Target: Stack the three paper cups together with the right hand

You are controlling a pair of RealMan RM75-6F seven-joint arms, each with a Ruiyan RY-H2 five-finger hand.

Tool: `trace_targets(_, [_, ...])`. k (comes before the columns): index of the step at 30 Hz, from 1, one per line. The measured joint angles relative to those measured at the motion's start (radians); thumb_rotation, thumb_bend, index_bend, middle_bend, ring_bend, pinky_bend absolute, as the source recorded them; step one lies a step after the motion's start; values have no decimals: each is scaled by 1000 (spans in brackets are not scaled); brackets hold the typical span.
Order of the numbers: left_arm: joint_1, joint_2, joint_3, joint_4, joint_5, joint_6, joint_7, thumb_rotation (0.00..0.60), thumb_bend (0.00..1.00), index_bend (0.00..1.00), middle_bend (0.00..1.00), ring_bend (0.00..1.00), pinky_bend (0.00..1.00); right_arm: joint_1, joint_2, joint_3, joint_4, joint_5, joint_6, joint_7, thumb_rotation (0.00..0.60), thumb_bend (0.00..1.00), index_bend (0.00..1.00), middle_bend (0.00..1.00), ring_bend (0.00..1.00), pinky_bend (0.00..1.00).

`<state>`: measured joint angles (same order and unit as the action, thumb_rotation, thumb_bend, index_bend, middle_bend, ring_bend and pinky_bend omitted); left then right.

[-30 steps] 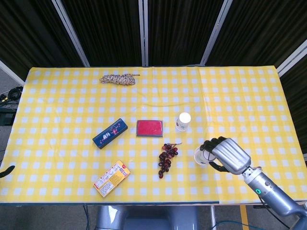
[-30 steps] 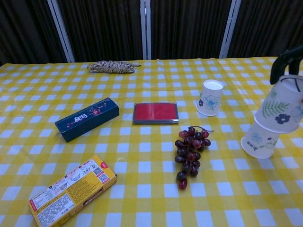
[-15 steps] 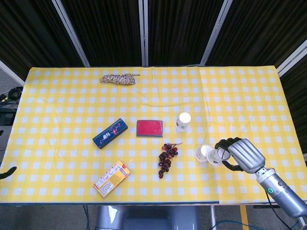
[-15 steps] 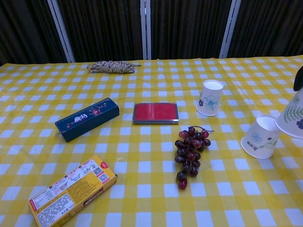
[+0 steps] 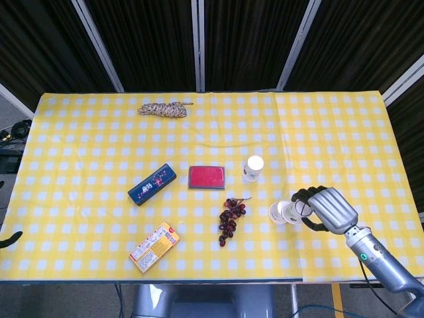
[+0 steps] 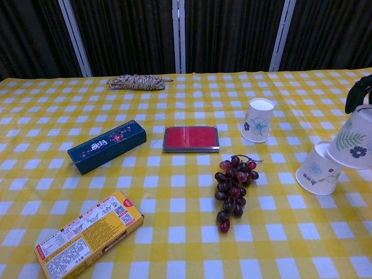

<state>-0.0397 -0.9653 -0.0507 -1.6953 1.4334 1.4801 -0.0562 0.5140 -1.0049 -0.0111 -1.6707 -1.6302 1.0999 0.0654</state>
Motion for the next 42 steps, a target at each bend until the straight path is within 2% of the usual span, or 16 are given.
trace_targets(10, [1,7,0,-1,-1,-2,-19,600,0,0,0,0,0,14,-25,26,-6,25,-18,-79,600,377,361,383,396,474])
trace_targets(13, [0,8,0,1,-2,-5,-20,600,0,0,0,0,0,18,-31,33,-11,41,-28,-101,600,376,342,352,386,473])
trace_targets(14, [-1,8,0,2,-2,-5,-20,600,0,0,0,0,0,19,-31,33,-13,43,-34,-102,600,376,316,306,358,466])
trace_targets(16, [-1,8,0,1,-2,-7,-22,600,0,0,0,0,0,23,-27,29,-20,48,-53,-100,600,366,198,165,247,400])
trace_targets(18, [-1,9,1,1,-2,-7,-23,600,0,0,0,0,0,29,-15,25,-34,57,-81,-93,600,345,104,77,172,334])
trace_targets(23, [-2,9,1,2,-4,-10,-24,600,0,0,0,0,0,47,40,13,-96,67,-141,-68,600,155,2,0,56,208])
trace_targets(27, [-2,8,1,1,-3,-10,-21,600,0,0,0,0,0,51,55,14,-109,64,-138,-67,600,122,0,0,35,152])
trace_targets(34, [-2,7,-1,0,-5,-6,-20,600,0,0,0,0,0,58,54,56,-107,88,-110,-76,600,123,47,9,34,147])
trace_targets(42, [-4,5,-1,1,-7,-11,-19,600,0,0,0,0,0,164,0,146,-36,222,-228,-69,600,127,116,81,42,172])
